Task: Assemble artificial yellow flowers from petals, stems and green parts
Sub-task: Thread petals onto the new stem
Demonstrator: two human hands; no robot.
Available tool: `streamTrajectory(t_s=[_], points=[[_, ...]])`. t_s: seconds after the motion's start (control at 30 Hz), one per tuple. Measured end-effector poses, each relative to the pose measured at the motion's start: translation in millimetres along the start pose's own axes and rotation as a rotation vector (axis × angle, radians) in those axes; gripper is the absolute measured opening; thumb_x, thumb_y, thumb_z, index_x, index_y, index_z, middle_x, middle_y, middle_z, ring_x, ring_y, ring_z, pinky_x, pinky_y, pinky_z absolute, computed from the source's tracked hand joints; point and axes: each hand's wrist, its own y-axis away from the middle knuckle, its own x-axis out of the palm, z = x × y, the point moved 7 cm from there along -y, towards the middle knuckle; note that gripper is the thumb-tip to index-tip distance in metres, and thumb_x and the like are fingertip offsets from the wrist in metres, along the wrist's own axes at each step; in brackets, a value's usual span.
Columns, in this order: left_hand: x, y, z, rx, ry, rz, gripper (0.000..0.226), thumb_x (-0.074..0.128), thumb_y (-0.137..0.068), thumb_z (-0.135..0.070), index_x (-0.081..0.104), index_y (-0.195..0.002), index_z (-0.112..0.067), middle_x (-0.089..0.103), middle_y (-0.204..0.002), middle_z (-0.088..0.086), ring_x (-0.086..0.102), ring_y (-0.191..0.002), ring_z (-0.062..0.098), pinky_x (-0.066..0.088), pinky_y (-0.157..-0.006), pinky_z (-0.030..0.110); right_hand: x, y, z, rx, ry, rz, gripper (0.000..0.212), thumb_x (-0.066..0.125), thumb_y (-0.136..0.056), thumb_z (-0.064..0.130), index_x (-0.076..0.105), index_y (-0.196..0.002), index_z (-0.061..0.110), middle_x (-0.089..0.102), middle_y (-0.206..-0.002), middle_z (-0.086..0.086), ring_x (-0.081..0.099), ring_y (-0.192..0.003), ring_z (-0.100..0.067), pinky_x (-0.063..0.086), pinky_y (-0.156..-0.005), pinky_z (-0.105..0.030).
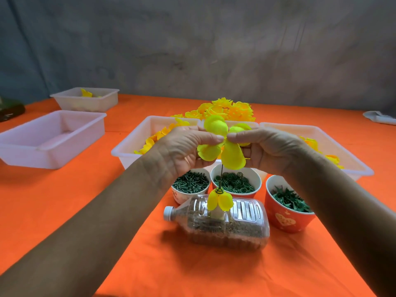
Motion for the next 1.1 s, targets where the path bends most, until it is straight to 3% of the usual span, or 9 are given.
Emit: streamTrajectory(t_s=[0.1,0.3,0.67,0.87,1.1], points=[[-3.5,1.9,8.5,-0.022,-0.012,-0.005,0.022,0.065,-0.078,0.001,0.057,-0.067,-0.016,0.063,-0.053,-0.001,0.060,-0.045,0.011,0.051,-0.048,0.023,1.5,2.8,-9.7,0.025,-0.041,0.034,0.037,0.065,-0.059,0.010,0.064,-0.096,0.006,0.071,-0.077,-0.008,0.069,-0.059,-0.016,0.059,-0.059,-0.033],[-9.1,5.8,19.6,-0.055,0.006,0.002,0.013,0.070,-0.071,-0.001,0.062,-0.070,-0.012,0.067,-0.059,0.003,0.064,-0.050,0.013,0.052,-0.046,0.024,1.8,3.4,-17.9,0.021,-0.013,0.004,0.043,0.070,-0.051,0.006,0.065,-0.094,0.003,0.072,-0.079,-0.011,0.070,-0.061,-0.021,0.059,-0.058,-0.034],[-9.5,3.6,31.1,-0.084,-0.002,0.002,0.014,0.067,-0.079,-0.001,0.061,-0.072,-0.013,0.067,-0.064,0.003,0.063,-0.057,0.015,0.053,-0.055,0.026,2.1,2.7,-29.0,0.075,-0.026,-0.033,0.062,0.067,-0.054,0.006,0.059,-0.115,-0.003,0.070,-0.093,-0.016,0.069,-0.059,-0.020,0.058,-0.053,-0.031],[-8.9,3.0,36.9,-0.100,0.009,0.011,0.014,0.067,-0.078,0.001,0.062,-0.074,-0.011,0.067,-0.061,0.003,0.063,-0.052,0.013,0.054,-0.052,0.026,1.0,6.3,-32.8,0.101,-0.033,-0.018,0.051,0.067,-0.056,0.003,0.061,-0.106,-0.002,0.071,-0.094,-0.018,0.069,-0.059,-0.022,0.059,-0.055,-0.032],[-9.0,2.9,39.9,-0.112,0.003,0.008,0.012,0.066,-0.078,0.002,0.064,-0.085,-0.009,0.067,-0.072,0.007,0.063,-0.060,0.018,0.055,-0.058,0.028,0.9,4.7,-38.5,0.141,-0.024,-0.050,0.064,0.067,-0.057,0.003,0.055,-0.120,-0.005,0.071,-0.092,-0.016,0.069,-0.058,-0.021,0.058,-0.059,-0.034]])
